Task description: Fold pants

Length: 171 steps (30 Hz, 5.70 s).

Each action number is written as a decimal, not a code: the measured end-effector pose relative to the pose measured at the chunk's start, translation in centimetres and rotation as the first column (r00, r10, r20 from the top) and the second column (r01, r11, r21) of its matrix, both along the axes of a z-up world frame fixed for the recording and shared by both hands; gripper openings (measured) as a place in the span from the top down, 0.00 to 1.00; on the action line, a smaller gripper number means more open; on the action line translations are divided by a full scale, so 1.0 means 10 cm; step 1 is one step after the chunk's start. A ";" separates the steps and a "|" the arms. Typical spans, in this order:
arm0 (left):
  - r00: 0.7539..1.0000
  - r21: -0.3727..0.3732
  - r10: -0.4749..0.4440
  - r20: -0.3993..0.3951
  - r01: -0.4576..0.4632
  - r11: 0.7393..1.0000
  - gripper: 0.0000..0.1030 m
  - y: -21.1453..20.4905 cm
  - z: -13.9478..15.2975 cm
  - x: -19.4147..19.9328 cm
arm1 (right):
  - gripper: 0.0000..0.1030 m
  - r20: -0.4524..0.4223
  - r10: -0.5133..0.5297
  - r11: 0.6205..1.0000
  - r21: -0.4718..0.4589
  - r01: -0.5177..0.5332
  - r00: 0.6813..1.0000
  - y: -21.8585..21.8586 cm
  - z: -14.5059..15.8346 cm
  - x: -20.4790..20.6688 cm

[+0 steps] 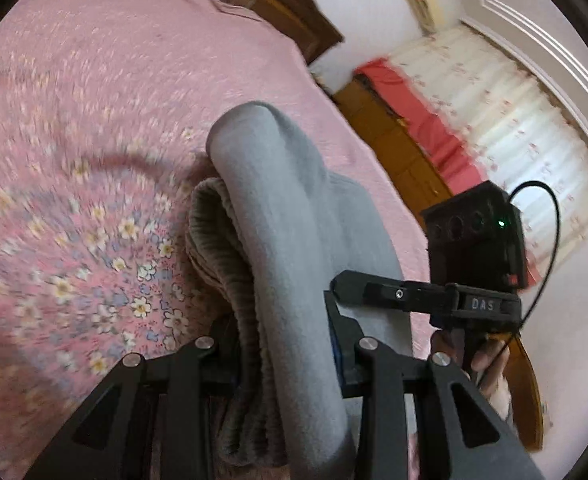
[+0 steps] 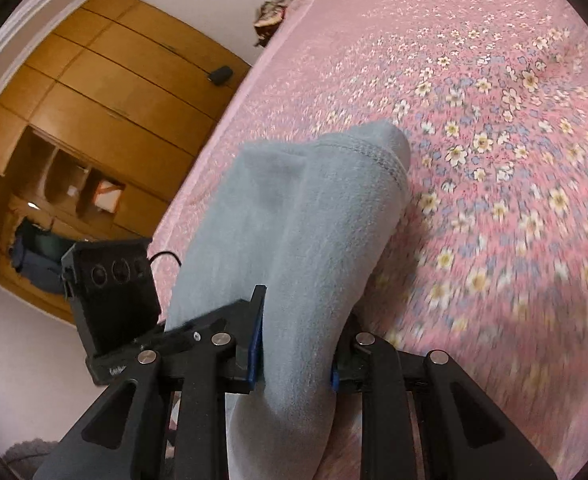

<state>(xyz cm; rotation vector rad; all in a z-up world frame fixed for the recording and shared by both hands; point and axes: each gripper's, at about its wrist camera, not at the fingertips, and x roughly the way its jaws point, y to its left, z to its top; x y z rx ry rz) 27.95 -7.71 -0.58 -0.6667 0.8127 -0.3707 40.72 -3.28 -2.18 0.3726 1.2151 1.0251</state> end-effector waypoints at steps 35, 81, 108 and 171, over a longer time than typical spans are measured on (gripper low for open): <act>0.981 0.513 -0.076 0.178 -0.027 0.858 0.92 -0.38 0.21 -0.51 | 0.98 0.226 -0.252 0.959 -0.075 0.275 0.941 -0.19 0.10 -1.16; 0.988 0.437 0.132 0.080 -0.154 0.886 0.81 0.31 0.14 1.01 | 0.84 0.295 -0.432 0.887 -0.033 0.461 0.852 -0.58 0.26 -0.66; 0.980 0.240 -0.201 -0.005 0.196 0.951 0.15 0.05 0.11 0.38 | 0.51 0.049 -0.304 0.951 0.070 0.300 0.951 -1.28 -0.17 -1.09; 0.998 -0.120 -0.014 -0.054 0.007 0.993 0.44 0.68 0.21 -0.59 | 0.84 0.205 -0.299 0.927 -0.169 0.335 0.932 -0.69 0.71 -1.53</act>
